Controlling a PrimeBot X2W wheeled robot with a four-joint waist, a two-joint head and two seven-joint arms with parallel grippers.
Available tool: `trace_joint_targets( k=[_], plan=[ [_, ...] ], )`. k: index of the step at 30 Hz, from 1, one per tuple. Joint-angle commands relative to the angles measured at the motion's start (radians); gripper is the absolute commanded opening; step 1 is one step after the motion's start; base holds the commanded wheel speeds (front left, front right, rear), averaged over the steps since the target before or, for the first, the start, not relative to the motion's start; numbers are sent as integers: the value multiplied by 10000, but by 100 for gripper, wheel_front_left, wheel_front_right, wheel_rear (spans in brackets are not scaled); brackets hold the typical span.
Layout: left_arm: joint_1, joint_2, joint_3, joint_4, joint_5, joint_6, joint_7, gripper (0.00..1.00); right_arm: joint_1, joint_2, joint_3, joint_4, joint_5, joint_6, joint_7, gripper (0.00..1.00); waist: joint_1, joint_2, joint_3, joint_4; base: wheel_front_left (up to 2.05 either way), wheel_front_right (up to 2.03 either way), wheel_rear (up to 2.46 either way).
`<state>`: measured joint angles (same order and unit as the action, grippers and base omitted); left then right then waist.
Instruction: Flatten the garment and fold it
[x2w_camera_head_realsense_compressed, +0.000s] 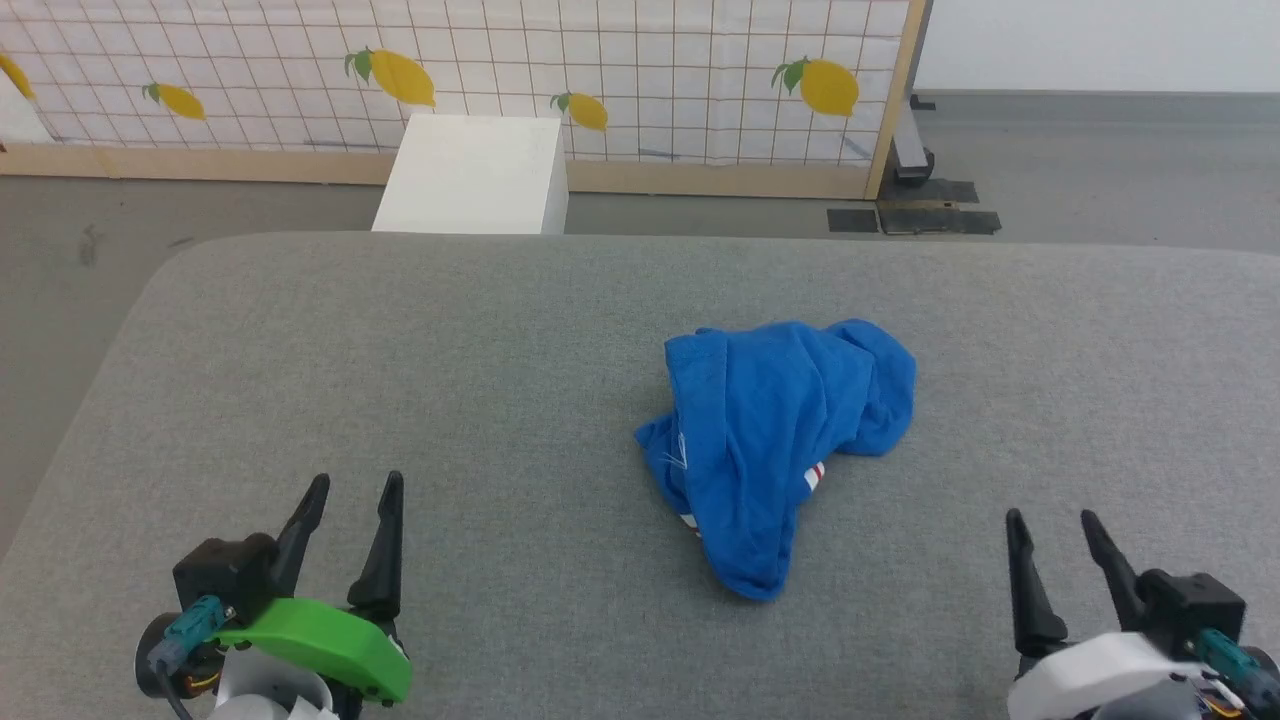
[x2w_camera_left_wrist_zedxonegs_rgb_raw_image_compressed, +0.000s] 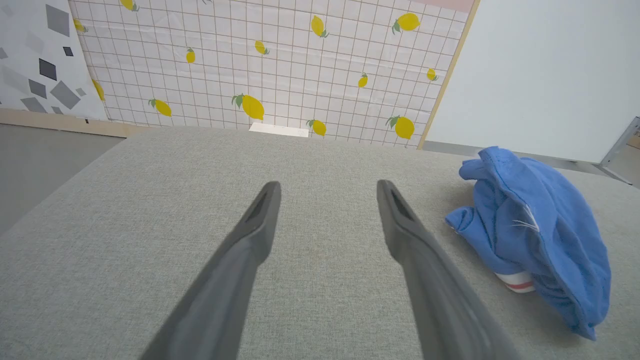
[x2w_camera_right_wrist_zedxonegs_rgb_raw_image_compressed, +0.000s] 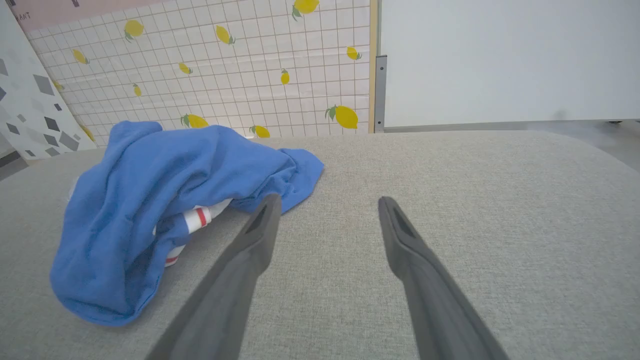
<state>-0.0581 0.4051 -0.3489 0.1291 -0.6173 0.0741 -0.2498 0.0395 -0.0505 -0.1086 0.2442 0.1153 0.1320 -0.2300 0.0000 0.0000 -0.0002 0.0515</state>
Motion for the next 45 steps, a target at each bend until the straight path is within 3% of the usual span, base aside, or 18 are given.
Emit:
trace_joint_targets(
  k=[1, 8, 23, 30, 39, 40, 41, 42, 45],
  plan=[
    [123, -37, 28, 17, -15, 3, -79, 100, -228, 3, 72, 56, -24, -13, 252, 100, 0, 0, 74, -5, 0, 0, 0],
    [-116, -117, 93, -94, 26, -4, -92, 100, -1801, -70, 555, 233, -429, -13, 2457, 100, 0, 0, 559, 10, 0, 0, 0],
    [-1193, -466, 118, -259, 334, -272, -113, 100, -6174, -1649, 2456, 1994, -479, -13, 8052, 100, 0, 0, 2355, 656, 0, 0, 0],
    [-1550, -738, 258, -244, 444, -398, -117, 100, -6976, -1949, 3659, 2743, -328, -13, 9544, 100, 0, 0, 2931, 918, 0, 0, 0],
    [-1581, -1076, 578, -143, 631, -642, -119, 100, -7167, -2215, 5040, 3154, 576, -13, 10297, 100, 0, 0, 3186, 969, 0, 0, 0],
    [-1568, -1106, 606, -117, 650, -666, -119, 100, -7167, -2250, 5121, 3186, 705, -13, 10375, 45, 0, 0, 3159, 955, 0, 0, 0],
    [-1548, -1142, 638, -80, 667, -699, -119, 100, -7167, -2290, 5206, 3182, 889, -13, 10429, 14, 0, 0, 3118, 931, 0, 0, 0],
    [-1531, -1168, 663, -46, 677, -724, -119, 100, -7172, -2342, 5277, 3146, 1013, -13, 10432, 0, 0, 0, 3074, 907, 0, 0, 0],
    [-1458, -1226, 740, 82, 726, -792, -119, 100, -7149, -2577, 5286, 3002, 1448, -13, 10322, 0, 0, 0, 2817, 778, 0, 0, 0]
  ],
)
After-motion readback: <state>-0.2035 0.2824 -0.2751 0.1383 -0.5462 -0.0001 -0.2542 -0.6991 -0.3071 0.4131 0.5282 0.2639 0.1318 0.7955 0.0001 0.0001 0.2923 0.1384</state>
